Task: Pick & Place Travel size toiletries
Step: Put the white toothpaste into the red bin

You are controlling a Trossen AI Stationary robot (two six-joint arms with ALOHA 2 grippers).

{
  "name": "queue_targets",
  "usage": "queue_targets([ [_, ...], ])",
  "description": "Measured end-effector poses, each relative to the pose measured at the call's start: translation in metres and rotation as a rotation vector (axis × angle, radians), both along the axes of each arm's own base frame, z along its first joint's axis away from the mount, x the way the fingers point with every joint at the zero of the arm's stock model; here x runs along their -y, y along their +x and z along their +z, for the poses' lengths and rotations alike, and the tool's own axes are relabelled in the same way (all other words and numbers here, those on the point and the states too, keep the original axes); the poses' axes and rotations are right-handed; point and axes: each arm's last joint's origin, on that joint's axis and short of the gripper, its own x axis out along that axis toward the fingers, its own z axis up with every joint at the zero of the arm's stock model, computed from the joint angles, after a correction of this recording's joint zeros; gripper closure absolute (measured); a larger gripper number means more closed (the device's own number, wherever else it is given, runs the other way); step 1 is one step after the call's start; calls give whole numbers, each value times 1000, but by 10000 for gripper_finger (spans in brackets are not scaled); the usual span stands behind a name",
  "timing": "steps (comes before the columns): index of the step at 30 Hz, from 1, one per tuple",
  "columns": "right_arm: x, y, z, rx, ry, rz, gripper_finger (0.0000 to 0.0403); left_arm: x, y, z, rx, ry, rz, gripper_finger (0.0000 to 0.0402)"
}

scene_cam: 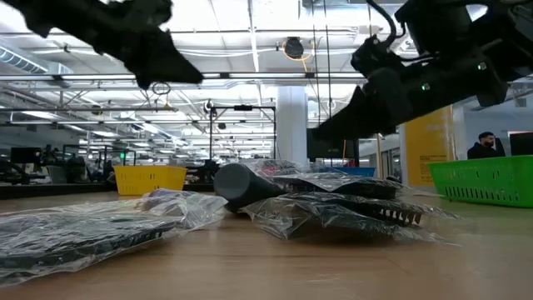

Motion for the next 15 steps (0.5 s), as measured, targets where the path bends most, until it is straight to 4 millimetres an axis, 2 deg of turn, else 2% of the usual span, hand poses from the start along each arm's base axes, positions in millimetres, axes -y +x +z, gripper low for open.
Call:
queue_targets([
  [4, 0, 1, -7, -27, -6, 3, 229, -1, 22, 6, -177, -34, 68, 371],
  [7, 0, 1, -12, -48, -16, 6, 230, -3, 38, 10, -278, -98, 115, 346],
  [11, -1, 0, -16, -83, -23, 9, 231, -5, 58, 4, -312, -244, 163, 283],
  [15, -2, -2, -19, -118, -7, 7, 231, -8, 73, -16, -298, -386, 240, 207],
])
